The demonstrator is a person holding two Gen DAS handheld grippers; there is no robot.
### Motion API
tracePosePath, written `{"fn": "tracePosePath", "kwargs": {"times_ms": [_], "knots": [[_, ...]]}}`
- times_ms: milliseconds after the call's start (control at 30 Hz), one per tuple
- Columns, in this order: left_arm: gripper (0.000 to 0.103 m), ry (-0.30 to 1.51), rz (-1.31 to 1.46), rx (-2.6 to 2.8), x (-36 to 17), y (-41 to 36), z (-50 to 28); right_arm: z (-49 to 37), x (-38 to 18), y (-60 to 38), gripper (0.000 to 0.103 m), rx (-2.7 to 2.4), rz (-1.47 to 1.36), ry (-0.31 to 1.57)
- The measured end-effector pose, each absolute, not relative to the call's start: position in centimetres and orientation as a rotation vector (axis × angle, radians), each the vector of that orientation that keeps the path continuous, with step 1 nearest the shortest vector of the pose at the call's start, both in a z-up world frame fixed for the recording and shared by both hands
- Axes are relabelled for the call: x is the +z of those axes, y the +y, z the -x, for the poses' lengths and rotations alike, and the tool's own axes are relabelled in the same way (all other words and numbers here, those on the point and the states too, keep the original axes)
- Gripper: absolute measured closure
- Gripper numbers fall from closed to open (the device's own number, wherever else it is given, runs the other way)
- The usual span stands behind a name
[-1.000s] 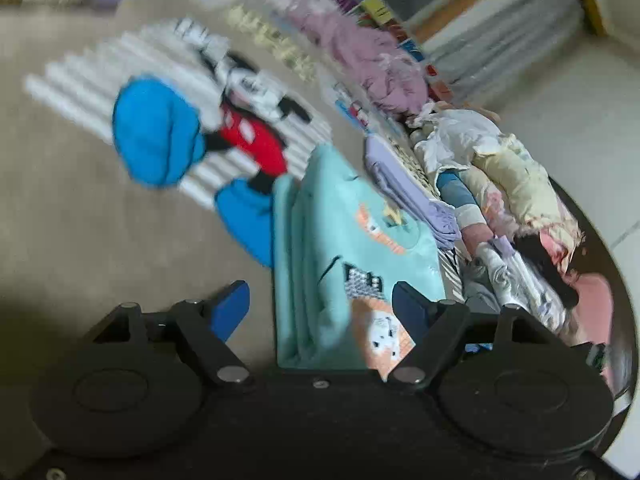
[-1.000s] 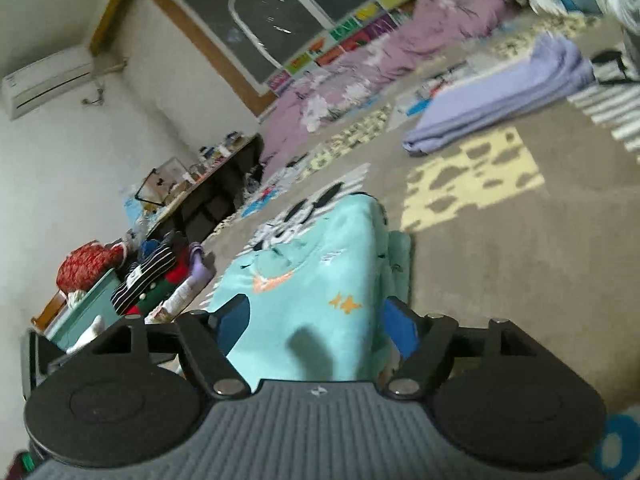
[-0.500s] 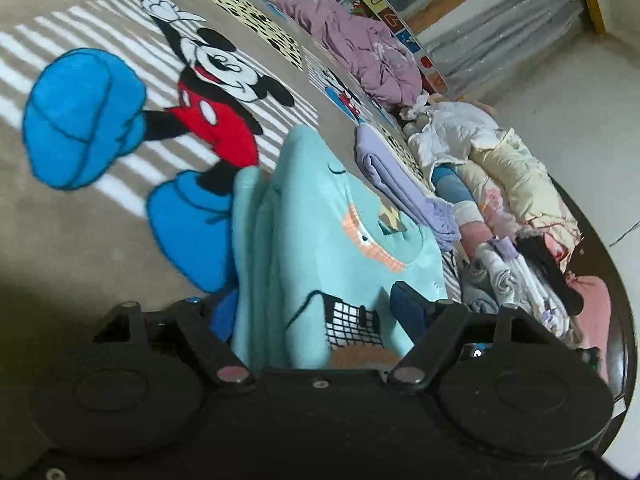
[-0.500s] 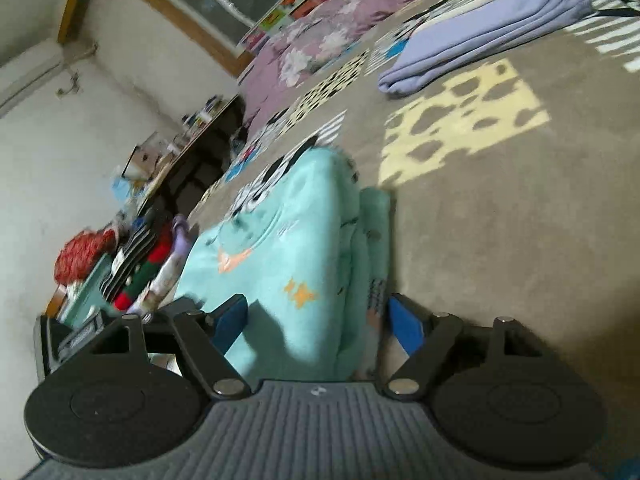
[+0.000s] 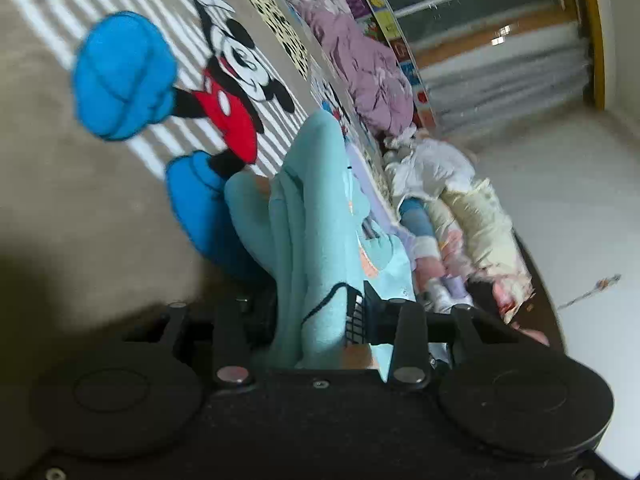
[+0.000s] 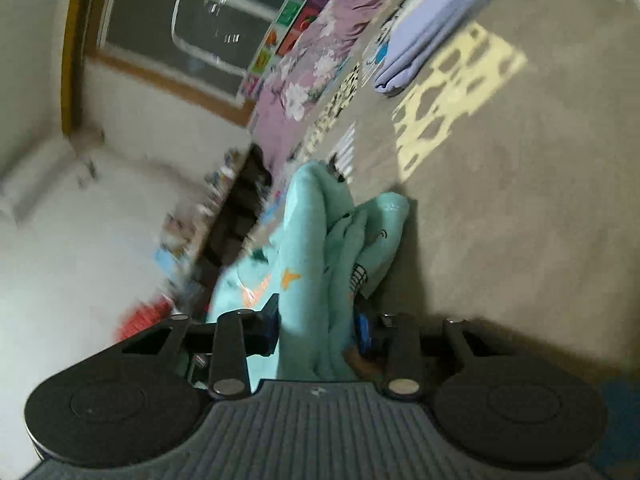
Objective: Fold clothes
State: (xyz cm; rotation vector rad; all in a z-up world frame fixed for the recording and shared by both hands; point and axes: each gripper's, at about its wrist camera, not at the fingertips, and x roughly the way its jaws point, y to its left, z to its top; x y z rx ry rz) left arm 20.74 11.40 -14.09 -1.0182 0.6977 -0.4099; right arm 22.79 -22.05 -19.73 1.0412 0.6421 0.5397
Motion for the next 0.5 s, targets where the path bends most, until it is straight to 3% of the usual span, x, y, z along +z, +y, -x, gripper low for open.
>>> {"fn": "tracePosePath", "kwargs": {"times_ms": [267, 500], "knots": [[0.066, 0.509, 1.084, -0.299, -9.4, 19.9, -13.3, -22.5, -16.2, -15.3, 0.069, 0.694, -1.063, 0.657], [0.066, 0.274, 1.166, -0.085, -6.0, 30.0, -5.0, -25.0, -11.0, -2.5, 0.069, 0.969, -0.928, 0.723]]}}
